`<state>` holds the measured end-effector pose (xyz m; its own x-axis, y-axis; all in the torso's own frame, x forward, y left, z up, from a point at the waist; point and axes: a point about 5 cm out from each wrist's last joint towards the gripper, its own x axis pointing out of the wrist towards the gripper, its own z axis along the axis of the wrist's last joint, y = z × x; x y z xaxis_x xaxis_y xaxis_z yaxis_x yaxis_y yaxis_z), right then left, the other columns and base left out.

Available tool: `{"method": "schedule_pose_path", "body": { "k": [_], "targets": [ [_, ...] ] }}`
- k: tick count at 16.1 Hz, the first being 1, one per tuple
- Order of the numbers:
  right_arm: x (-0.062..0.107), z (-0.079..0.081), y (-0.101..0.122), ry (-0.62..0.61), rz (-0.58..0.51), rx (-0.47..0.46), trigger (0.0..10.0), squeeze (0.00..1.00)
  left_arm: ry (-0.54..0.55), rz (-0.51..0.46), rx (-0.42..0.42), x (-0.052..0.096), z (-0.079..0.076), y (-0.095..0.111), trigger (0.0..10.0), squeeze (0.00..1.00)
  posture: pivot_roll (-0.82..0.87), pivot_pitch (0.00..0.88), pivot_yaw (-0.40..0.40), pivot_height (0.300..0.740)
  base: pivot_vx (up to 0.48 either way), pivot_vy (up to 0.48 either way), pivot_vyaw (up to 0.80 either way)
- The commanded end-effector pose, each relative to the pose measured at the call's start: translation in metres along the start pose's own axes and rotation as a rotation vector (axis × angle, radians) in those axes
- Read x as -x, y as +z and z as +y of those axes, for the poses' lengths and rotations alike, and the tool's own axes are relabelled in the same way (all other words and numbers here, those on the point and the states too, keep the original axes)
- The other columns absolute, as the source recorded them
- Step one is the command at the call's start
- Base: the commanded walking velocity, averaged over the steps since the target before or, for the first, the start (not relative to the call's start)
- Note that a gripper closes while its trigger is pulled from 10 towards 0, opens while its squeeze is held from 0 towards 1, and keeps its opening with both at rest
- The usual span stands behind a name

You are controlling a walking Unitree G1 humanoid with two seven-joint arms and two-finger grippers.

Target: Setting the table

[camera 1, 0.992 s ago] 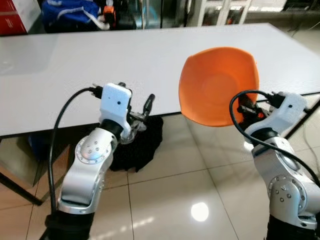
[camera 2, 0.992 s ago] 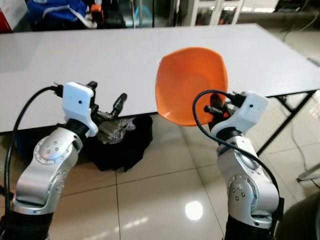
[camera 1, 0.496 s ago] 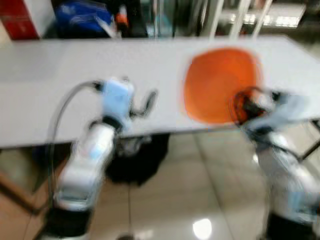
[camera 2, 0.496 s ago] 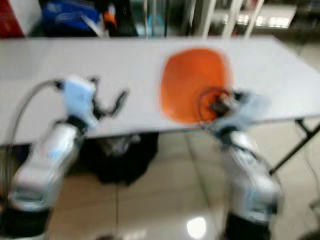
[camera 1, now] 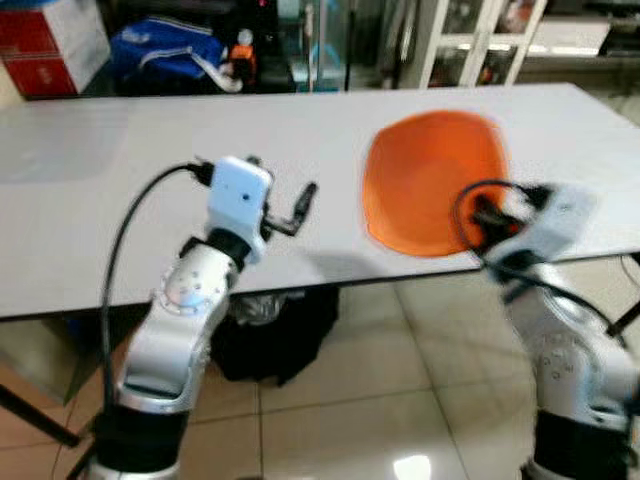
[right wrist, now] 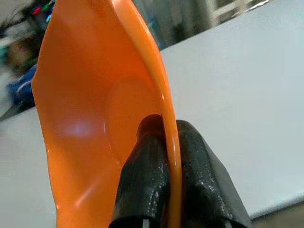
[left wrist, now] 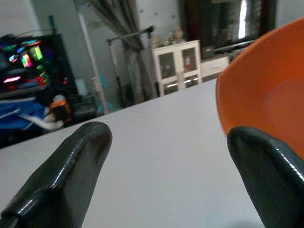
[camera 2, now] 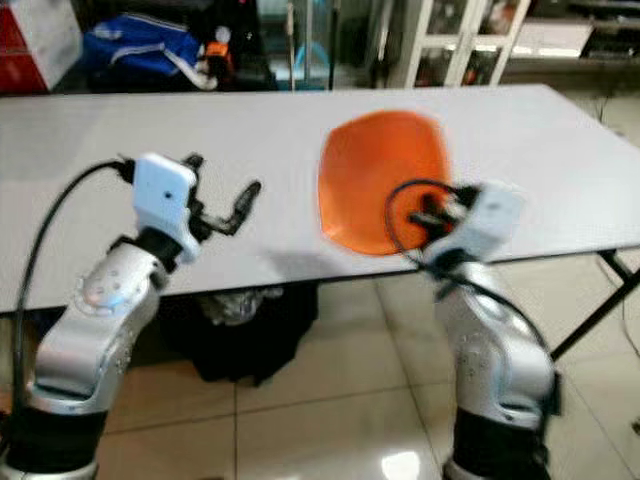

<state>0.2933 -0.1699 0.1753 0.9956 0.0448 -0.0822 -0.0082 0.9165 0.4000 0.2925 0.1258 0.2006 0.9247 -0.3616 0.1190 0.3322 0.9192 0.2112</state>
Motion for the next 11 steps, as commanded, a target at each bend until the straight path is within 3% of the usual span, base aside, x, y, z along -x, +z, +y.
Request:
{"method": "schedule_pose_path", "body": {
  "k": [1, 7, 11],
  "targets": [
    [-0.0006, -0.002, 0.0106, 0.007, -0.049, -0.001, 10.0, 0.0, -0.019, -0.003, -0.005, -0.0017, -0.0032, 0.0022, 10.0, 0.0, 0.01, 0.0, -0.028, 0.74, 0.326, 0.0, 0.0],
    [-0.0086, -0.0023, 0.009, 0.014, -0.043, -0.015, 10.0, 0.0, -0.022, 0.005, -0.018, -0.0004, 0.0011, 0.0033, 10.0, 0.0, 0.02, 0.0, -0.009, 0.74, 0.328, 0.0, 0.0],
    [-0.0054, -0.0082, 0.0146, -0.041, -0.106, -0.014, 10.0, 0.0, -0.034, 0.013, -0.021, -0.0003, -0.0012, 0.0034, 10.0, 0.0, 0.03, 0.004, -0.005, 0.74, 0.328, 0.0, 0.0]
  ]
}}
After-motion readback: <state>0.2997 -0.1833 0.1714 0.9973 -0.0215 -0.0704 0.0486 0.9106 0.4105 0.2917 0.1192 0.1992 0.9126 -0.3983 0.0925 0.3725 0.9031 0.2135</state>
